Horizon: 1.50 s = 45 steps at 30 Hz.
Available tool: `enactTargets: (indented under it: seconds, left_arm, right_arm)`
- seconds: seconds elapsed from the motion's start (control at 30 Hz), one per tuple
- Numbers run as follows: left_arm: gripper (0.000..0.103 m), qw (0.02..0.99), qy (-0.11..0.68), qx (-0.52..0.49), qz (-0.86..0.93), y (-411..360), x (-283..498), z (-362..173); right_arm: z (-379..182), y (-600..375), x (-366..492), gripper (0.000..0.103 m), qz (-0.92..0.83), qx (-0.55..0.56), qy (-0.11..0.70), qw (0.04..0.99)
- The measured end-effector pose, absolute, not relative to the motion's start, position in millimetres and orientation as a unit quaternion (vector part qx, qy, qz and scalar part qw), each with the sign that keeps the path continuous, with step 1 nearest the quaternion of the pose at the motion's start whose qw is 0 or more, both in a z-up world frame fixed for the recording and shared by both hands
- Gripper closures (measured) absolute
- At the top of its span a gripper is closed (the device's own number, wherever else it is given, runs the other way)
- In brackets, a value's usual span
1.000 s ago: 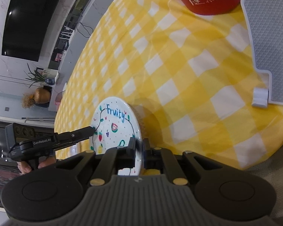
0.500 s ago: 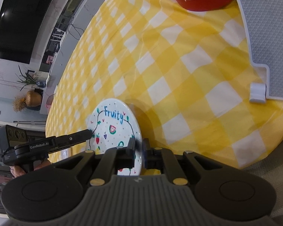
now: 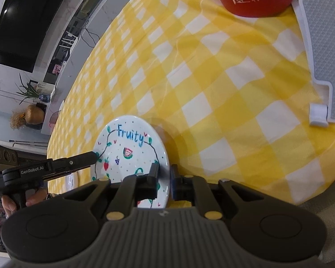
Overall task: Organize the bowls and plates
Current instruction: 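Lower the Fruity plate onto the glass plate and open both grippers, then move both grippers to the small sticker plate and grasp its rim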
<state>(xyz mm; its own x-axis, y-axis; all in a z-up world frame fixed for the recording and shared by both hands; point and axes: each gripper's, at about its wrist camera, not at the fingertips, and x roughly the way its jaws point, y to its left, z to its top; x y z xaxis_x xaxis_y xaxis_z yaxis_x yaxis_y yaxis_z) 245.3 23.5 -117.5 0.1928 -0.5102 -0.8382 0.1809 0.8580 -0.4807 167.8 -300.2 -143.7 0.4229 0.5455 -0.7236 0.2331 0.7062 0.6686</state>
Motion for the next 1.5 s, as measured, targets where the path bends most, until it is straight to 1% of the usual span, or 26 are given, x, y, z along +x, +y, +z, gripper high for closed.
enactTargets:
  seconds: [0.23, 0.4, 0.57, 0.63, 0.67, 0.73, 0.83, 0.87, 0.9, 0.93, 1.03, 1.07, 1.17, 1.27, 1.33, 1.43, 1.5]
  left_arm:
    - [0.084, 0.771, 0.592, -0.104, -0.211, 18.2, 242.5, -117.2]
    - [0.084, 0.768, 0.583, -0.117, -0.238, 18.5, 240.0, -108.1]
    - [0.084, 0.796, 0.567, -0.072, -0.199, 16.4, 235.5, -96.2]
    - [0.081, 0.807, 0.562, -0.047, -0.176, 16.2, 233.7, -93.5]
    - [0.08, 0.81, 0.561, -0.04, -0.168, 16.7, 233.2, -92.9]
    - [0.08, 0.811, 0.56, -0.039, -0.164, 19.3, 232.6, -91.9]
    - [0.08, 0.809, 0.562, -0.05, -0.165, 24.7, 232.6, -89.7]
    - [0.08, 0.81, 0.562, -0.053, -0.162, 27.1, 232.8, -88.6]
    - [0.08, 0.811, 0.56, -0.055, -0.158, 28.7, 232.7, -87.0]
    - [0.08, 0.813, 0.559, -0.055, -0.155, 30.1, 232.7, -85.5]
    - [0.078, 0.816, 0.555, -0.059, -0.148, 36.4, 232.9, -81.3]
    - [0.076, 0.818, 0.552, -0.057, -0.148, 38.2, 232.3, -79.5]
    - [0.074, 0.824, 0.545, -0.05, -0.148, 39.8, 229.8, -74.2]
    - [0.072, 0.827, 0.541, -0.048, -0.147, 41.2, 228.6, -70.4]
    - [0.072, 0.828, 0.54, -0.046, -0.145, 42.3, 227.5, -68.7]
    - [0.072, 0.827, 0.542, -0.049, -0.142, 44.0, 227.9, -69.5]
    - [0.072, 0.826, 0.543, -0.052, -0.139, 46.1, 228.3, -69.3]
  right_arm:
    - [-137.3, -285.3, 172.3, 0.094, 0.093, 0.332, 0.516, 0.785]
    - [-132.1, -271.8, 171.9, 0.092, 0.083, 0.299, 0.506, 0.805]
    - [-135.9, -273.0, 175.1, 0.091, 0.082, 0.307, 0.503, 0.804]
    - [-136.4, -272.0, 174.6, 0.089, 0.084, 0.302, 0.501, 0.807]
    - [-135.9, -270.3, 173.8, 0.087, 0.085, 0.299, 0.5, 0.808]
    - [-135.4, -265.4, 174.3, 0.086, 0.084, 0.292, 0.499, 0.812]
    - [-130.3, -260.4, 172.0, 0.082, 0.087, 0.27, 0.499, 0.819]
    - [-126.9, -259.2, 171.0, 0.077, 0.087, 0.262, 0.497, 0.823]
    - [-122.5, -258.9, 169.4, 0.065, 0.085, 0.254, 0.491, 0.829]
    - [-117.3, -258.8, 166.2, 0.061, 0.083, 0.247, 0.481, 0.837]
    - [-107.5, -258.9, 158.2, 0.055, 0.084, 0.243, 0.463, 0.848]
    - [-107.2, -259.1, 157.2, 0.051, 0.087, 0.251, 0.464, 0.845]
    - [-108.4, -256.6, 157.1, 0.048, 0.09, 0.267, 0.471, 0.836]
    - [-107.9, -247.9, 159.0, 0.044, 0.083, 0.255, 0.474, 0.839]
    - [-105.4, -239.2, 158.6, 0.039, 0.077, 0.24, 0.475, 0.843]
    - [-104.0, -225.9, 157.6, 0.037, 0.063, 0.208, 0.474, 0.853]
    - [-104.6, -219.2, 157.5, 0.038, 0.053, 0.186, 0.474, 0.859]
